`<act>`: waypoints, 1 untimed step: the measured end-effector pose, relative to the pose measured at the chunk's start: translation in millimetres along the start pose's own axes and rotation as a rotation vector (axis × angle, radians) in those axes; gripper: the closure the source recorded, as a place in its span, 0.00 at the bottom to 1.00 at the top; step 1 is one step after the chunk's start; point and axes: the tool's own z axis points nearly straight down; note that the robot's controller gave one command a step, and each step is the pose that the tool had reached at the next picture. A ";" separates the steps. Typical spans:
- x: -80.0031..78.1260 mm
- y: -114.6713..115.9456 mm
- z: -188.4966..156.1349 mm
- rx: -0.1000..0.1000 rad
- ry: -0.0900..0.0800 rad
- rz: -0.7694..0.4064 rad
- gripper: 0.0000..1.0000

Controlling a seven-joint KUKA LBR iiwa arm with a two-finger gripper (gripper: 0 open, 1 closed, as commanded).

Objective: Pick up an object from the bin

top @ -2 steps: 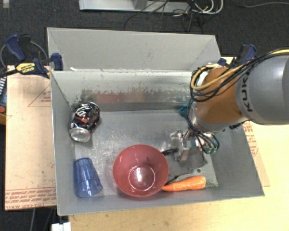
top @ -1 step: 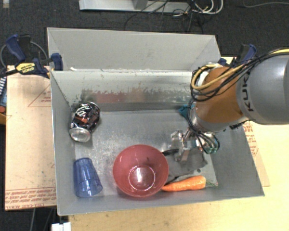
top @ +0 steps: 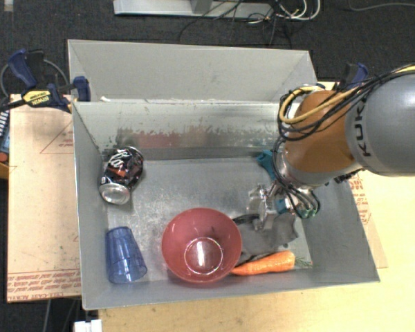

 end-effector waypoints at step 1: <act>-0.7 0.2 -24.0 0.000 -0.002 0.000 1.00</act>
Offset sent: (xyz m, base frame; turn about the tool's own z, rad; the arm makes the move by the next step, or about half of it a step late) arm 0.0000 0.0000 0.0148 0.0000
